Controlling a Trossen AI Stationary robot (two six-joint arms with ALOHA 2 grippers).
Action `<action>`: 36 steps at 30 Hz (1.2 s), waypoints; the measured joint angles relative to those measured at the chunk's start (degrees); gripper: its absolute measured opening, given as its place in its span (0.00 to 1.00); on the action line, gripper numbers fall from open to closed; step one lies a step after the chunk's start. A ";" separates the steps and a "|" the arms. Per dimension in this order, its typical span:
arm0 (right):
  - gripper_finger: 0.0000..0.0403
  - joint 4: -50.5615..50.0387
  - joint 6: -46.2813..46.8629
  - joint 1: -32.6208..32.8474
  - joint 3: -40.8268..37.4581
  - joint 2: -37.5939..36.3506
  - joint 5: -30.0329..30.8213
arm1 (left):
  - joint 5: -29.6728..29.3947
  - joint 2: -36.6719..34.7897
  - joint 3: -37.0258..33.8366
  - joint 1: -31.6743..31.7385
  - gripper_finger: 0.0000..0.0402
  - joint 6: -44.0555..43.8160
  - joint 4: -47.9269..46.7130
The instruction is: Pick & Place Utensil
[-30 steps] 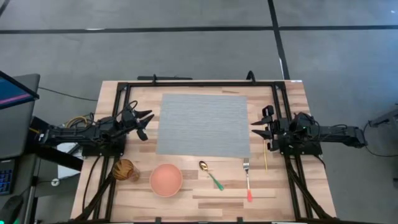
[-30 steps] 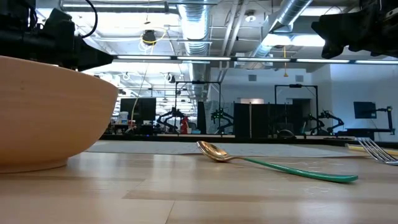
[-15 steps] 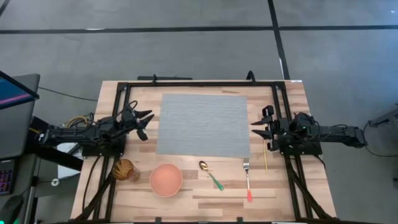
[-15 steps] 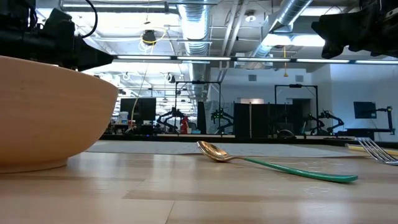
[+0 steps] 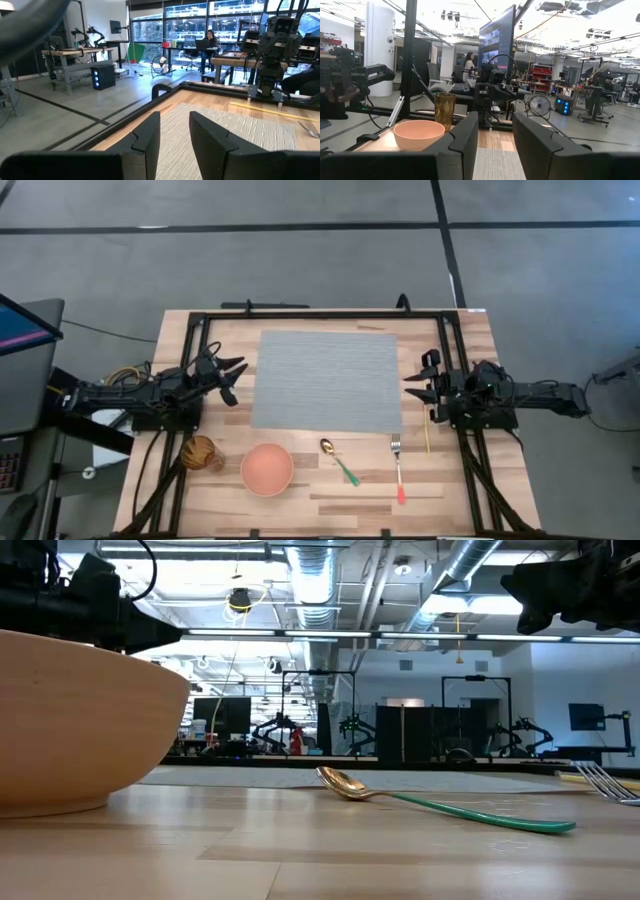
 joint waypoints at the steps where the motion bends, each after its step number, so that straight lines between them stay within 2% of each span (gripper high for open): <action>1: 0.29 0.00 0.00 -0.02 0.00 -0.01 0.00 | 0.02 0.02 0.00 0.00 0.26 0.02 0.07; 8: 0.29 0.00 0.01 -0.02 0.00 -0.01 0.01 | 0.82 0.00 0.02 0.00 0.26 -1.51 6.74; 13: 0.29 0.00 0.00 -0.02 0.00 -0.01 0.01 | 6.86 0.02 0.15 0.00 0.26 -5.10 9.51; 17: 0.29 0.00 0.00 0.00 0.00 0.01 0.01 | 12.63 1.48 4.26 0.00 0.26 -7.47 9.66; 21: 0.29 0.00 0.01 -0.01 0.00 0.00 0.00 | 18.23 7.27 11.05 0.00 0.24 -5.71 9.67; 26: 0.29 0.00 0.00 -0.02 0.00 -0.01 0.01 | 24.25 19.85 21.49 -0.02 0.16 1.79 7.06; 31: 0.29 0.00 0.02 0.00 0.00 0.01 -0.01 | 24.61 31.11 29.22 -0.02 0.09 2.10 2.04; 36: 0.29 0.02 0.02 -0.02 0.00 0.01 -0.01 | 24.61 34.90 30.14 -0.02 0.06 1.12 2.18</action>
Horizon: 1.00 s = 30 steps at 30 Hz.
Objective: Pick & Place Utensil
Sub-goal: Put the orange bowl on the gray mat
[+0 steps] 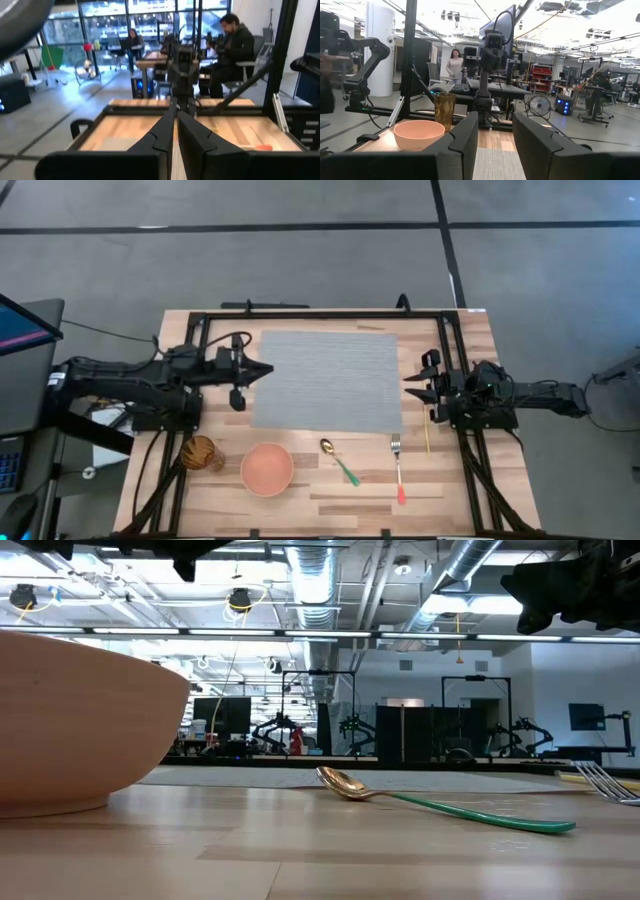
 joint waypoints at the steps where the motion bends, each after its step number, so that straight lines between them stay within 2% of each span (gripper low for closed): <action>1: 0.29 0.00 0.01 0.06 0.00 -0.01 -0.02 | 0.00 0.09 -0.18 0.00 0.05 -0.21 -0.16; 7: 0.29 2.52 2.04 -0.07 -0.02 -0.02 1.64 | 0.28 -0.63 -0.22 0.00 0.02 -4.48 0.25; 11: 0.29 6.51 8.64 -0.07 -0.02 -0.04 2.12 | 1.00 -0.52 -0.22 0.00 0.02 -5.62 0.14; 14: 0.29 11.00 6.90 -0.06 -0.04 0.05 8.00 | 1.19 -0.39 -0.22 0.01 0.04 -4.32 0.22; 17: 0.29 16.04 9.85 -0.09 0.00 1.16 17.93 | 4.60 -0.37 -0.22 0.02 0.07 -3.65 2.11; 20: 0.29 20.39 10.60 0.09 -0.07 4.00 16.24 | 12.48 0.25 -0.15 0.00 0.11 -3.17 7.64; 23: 0.29 26.96 11.87 1.18 1.55 10.72 15.02 | 16.22 2.20 2.11 -0.15 0.16 -1.08 8.73; 27: 0.29 25.93 11.43 3.72 9.59 25.35 15.02 | 14.31 6.64 5.67 0.87 0.25 4.98 6.35; 30: 0.29 24.14 7.47 5.92 17.75 37.18 14.84 | 13.50 10.02 7.92 2.40 0.31 6.50 3.76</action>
